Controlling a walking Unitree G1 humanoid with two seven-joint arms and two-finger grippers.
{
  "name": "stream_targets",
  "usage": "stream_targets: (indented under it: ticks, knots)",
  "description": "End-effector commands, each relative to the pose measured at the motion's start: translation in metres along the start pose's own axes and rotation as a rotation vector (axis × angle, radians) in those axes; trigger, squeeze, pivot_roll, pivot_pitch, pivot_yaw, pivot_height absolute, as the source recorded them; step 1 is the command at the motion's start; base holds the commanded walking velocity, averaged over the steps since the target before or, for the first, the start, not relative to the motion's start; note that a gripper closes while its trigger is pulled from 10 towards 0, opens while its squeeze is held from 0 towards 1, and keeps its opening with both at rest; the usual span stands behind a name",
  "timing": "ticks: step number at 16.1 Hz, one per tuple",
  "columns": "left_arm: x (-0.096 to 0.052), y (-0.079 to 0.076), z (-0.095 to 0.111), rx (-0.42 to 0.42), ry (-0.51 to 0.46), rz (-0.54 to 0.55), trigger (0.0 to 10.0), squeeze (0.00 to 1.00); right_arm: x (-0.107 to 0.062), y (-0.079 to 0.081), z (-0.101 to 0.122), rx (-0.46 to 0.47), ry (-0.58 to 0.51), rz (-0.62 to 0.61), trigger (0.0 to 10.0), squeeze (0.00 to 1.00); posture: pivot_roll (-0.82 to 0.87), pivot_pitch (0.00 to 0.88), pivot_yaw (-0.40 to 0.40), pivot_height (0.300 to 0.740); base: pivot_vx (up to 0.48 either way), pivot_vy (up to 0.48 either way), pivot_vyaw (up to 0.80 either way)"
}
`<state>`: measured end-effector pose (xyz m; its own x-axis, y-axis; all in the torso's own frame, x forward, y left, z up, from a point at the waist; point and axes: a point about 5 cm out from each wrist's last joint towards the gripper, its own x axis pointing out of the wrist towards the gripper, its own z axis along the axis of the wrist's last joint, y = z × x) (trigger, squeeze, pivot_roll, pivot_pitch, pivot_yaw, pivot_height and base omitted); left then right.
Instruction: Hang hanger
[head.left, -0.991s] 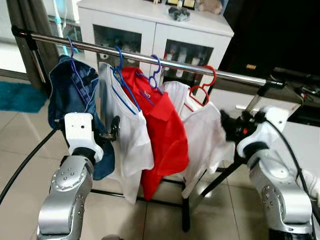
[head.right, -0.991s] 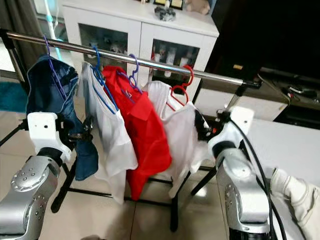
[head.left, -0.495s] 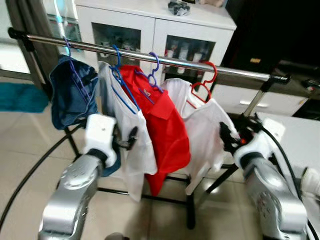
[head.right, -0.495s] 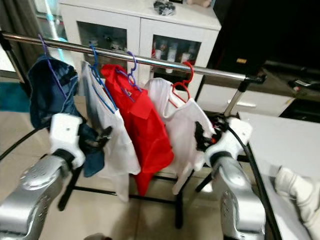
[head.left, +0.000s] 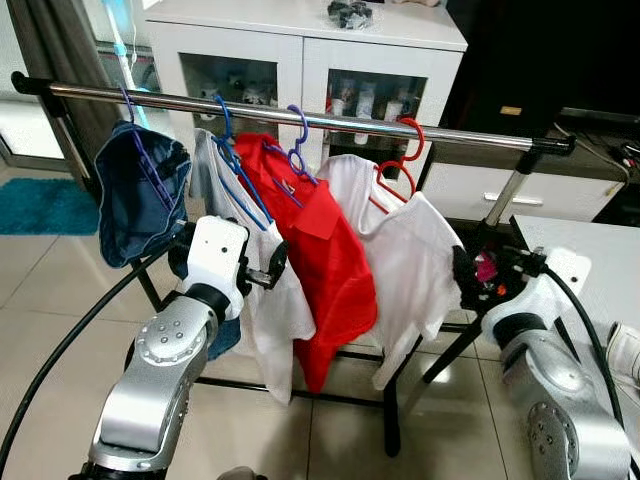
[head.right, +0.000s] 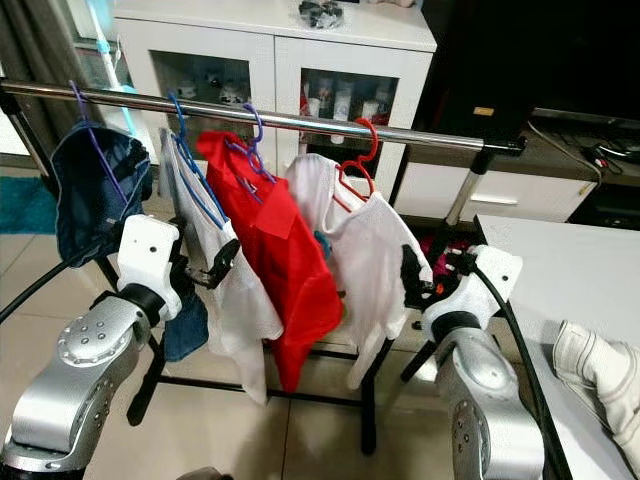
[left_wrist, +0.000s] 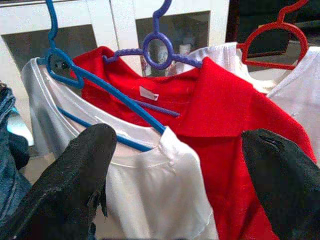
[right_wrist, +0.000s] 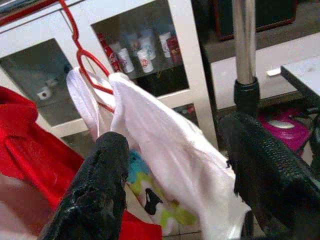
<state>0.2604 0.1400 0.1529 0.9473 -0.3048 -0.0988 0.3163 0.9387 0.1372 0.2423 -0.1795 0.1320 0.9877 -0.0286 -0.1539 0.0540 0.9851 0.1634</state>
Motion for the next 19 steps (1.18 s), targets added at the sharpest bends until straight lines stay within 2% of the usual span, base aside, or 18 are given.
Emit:
stream_targets:
  ticks: [1, 3, 6, 8, 11, 19]
  knots:
    - [0.0014, -0.0019, -0.0010, -0.005, 0.005, -0.003, 10.0, 0.00, 0.0007, 0.0022, 0.0005, 0.008, -0.006, 0.007, 10.0, 0.00, 0.02, 0.000, -0.033, 0.740, 0.000, 0.000, 0.00]
    - [-0.0003, 0.0000, -0.0023, -0.021, 0.009, 0.011, 10.0, 0.00, 0.0006, 0.0022, -0.0033, -0.004, 0.016, 0.003, 10.0, 0.00, 0.03, 0.000, -0.036, 0.740, 0.000, 0.000, 0.00]
    - [-0.0010, 0.0040, -0.0035, -0.012, 0.020, 0.032, 10.0, 0.00, 0.0005, 0.0083, -0.0030, 0.050, 0.013, 0.039, 10.0, 0.00, 0.03, 0.000, -0.033, 0.740, 0.000, 0.000, 0.00]
    - [-0.0008, 0.0030, -0.0027, -0.014, 0.020, 0.029, 10.0, 0.00, 0.0015, 0.0084, -0.0028, 0.031, 0.007, 0.036, 10.0, 0.00, 0.03, 0.000, -0.029, 0.740, 0.000, 0.000, 0.00]
    - [0.0006, 0.0027, -0.0025, -0.013, 0.018, 0.024, 10.0, 0.00, 0.0029, 0.0087, -0.0026, 0.004, 0.004, 0.026, 10.0, 0.00, 0.04, 0.000, -0.029, 0.740, 0.000, 0.305, 0.00]
    - [0.0015, 0.0036, -0.0006, -0.005, 0.016, 0.022, 10.0, 0.00, 0.0071, 0.0095, -0.0033, 0.003, 0.006, 0.005, 10.0, 0.00, 0.05, 0.000, -0.031, 0.740, 0.000, 0.294, 0.00]
